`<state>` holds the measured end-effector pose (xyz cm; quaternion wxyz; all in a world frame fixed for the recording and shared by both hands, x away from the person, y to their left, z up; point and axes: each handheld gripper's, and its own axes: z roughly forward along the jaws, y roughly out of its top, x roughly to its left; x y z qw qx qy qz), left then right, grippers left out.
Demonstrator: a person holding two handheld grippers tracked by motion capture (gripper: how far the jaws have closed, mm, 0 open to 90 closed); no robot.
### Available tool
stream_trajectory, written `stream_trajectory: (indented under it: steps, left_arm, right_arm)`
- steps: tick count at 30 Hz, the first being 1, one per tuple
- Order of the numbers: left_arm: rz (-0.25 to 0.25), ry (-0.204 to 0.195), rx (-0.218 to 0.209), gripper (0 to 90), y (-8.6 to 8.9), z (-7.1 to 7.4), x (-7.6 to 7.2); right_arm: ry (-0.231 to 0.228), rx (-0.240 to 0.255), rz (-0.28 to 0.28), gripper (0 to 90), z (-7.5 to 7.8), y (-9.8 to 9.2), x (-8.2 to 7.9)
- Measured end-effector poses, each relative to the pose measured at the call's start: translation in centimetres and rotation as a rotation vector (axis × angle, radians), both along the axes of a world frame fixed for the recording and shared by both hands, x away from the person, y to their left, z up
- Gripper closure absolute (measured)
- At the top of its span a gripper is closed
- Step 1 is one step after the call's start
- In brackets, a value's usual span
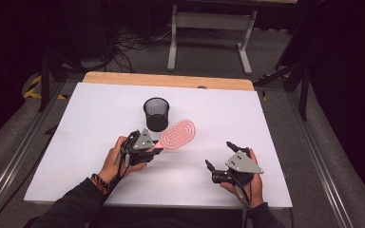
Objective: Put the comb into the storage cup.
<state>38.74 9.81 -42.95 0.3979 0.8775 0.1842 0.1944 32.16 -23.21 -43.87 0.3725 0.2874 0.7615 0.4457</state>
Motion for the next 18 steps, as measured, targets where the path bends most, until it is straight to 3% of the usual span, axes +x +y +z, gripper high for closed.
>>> stream_trajectory:
  steps: [6,10,12,18]
  left_arm:
    - [0.019,-0.029,-0.037,69.3,0.7,0.3,-0.3]
    - [0.042,-0.055,-0.072,69.3,1.1,0.2,-0.5]
    - [0.054,-0.084,-0.111,69.3,1.3,0.2,-0.8]
    - [0.060,-0.118,-0.155,69.3,1.6,0.4,-1.3]
  right_arm:
    - [-0.002,0.010,0.001,8.8,0.1,0.1,0.0]
    - [-0.003,0.056,0.012,7.3,0.6,0.3,0.2]
    - [-0.007,0.066,0.003,7.3,0.8,0.5,0.2]
    - [-0.021,0.107,0.018,7.3,1.5,1.3,0.4]
